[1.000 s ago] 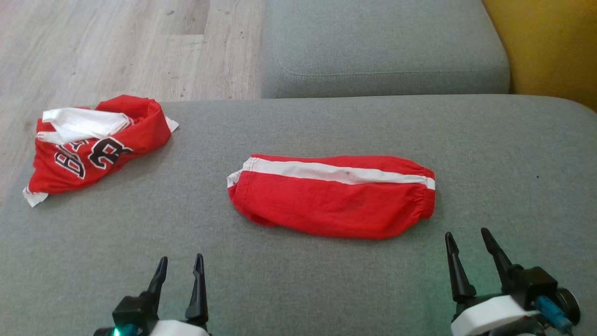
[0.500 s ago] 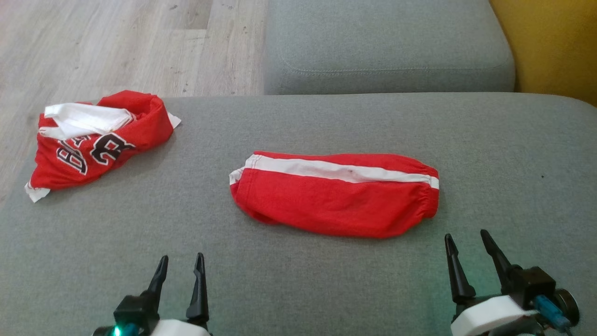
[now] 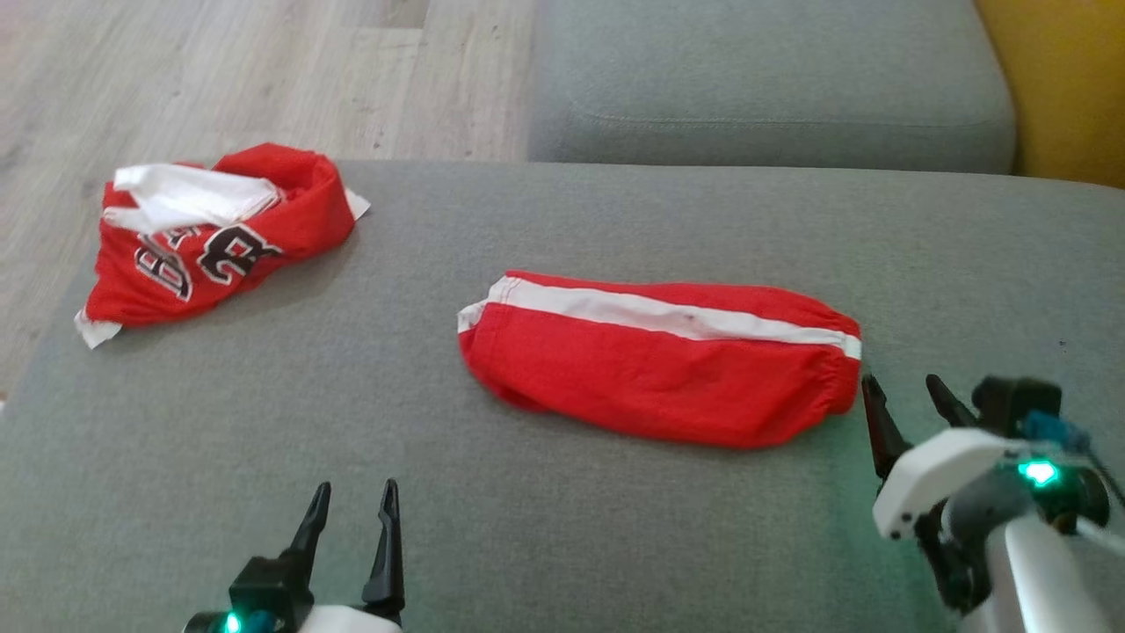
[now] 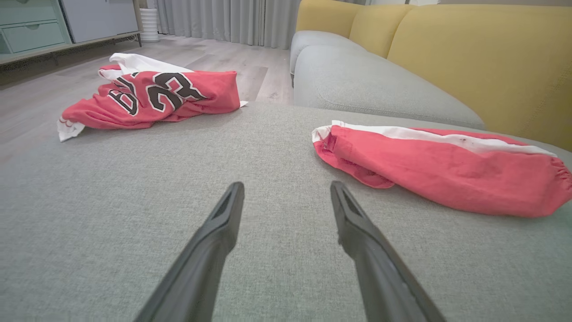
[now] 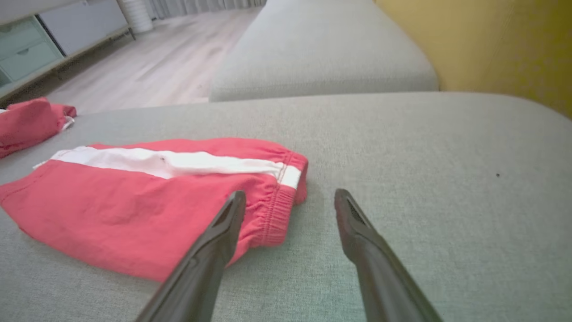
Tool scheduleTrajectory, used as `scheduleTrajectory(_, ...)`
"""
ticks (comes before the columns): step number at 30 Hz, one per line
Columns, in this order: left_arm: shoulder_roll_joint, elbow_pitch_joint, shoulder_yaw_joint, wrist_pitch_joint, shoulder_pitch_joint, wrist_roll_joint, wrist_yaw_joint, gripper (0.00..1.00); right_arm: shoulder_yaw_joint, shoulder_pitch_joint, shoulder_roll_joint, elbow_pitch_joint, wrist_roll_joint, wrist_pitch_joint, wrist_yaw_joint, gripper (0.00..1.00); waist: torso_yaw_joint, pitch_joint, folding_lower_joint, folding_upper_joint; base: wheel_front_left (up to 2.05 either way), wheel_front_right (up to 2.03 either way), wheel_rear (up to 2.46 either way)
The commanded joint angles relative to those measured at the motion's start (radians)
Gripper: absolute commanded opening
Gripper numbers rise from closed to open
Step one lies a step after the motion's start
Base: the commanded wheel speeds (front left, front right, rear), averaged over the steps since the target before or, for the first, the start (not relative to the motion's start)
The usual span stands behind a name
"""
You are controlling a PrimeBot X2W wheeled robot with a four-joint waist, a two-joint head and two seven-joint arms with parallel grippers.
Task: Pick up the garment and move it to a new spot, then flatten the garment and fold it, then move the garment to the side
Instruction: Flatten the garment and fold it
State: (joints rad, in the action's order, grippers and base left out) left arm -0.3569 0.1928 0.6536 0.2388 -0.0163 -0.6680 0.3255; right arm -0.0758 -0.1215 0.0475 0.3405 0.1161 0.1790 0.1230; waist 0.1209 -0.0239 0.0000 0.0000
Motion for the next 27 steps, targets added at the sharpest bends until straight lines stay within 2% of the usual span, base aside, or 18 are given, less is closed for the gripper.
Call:
scheduleTrajectory(1, -0.013, -0.026, -0.027, 0.003, -0.061, 0.009, 0.002, 1.00, 0.016, -0.066, 0.019, -0.015, 0.011, 0.030, 0.008, 1.00, 0.014, 0.010, 0.0000, 0.0000, 0.00, 0.00, 0.00)
scheduleTrajectory(6, -0.007, -0.027, -0.017, 0.003, -0.071, 0.016, 0.002, 1.00, -0.005, -0.150, 0.051, 0.046, 0.082, 0.144, 0.008, 1.00, 0.047, 0.047, 0.0000, 0.0000, 0.00, 0.00, 0.00)
scheduleTrajectory(12, 0.002, -0.022, -0.010, 0.004, -0.088, 0.023, -0.001, 1.00, -0.007, -0.224, 0.090, 0.111, 0.145, 0.218, 0.008, 1.00, 0.075, 0.084, 0.0000, 0.0000, 0.00, 0.00, 0.00)
scheduleTrajectory(21, 0.008, -0.008, -0.008, 0.007, -0.100, 0.023, -0.005, 1.00, 0.044, -0.263, 0.123, 0.151, 0.236, 0.282, 0.008, 1.00, 0.086, 0.101, 0.0000, 0.0000, 0.00, 0.00, 0.00)
scheduleTrajectory(27, 0.008, -0.006, -0.007, 0.008, -0.108, 0.024, -0.005, 1.00, 0.068, -0.294, 0.130, 0.162, 0.274, 0.282, 0.008, 1.00, 0.086, 0.112, 0.0000, 0.0000, 0.00, 0.00, 0.00)
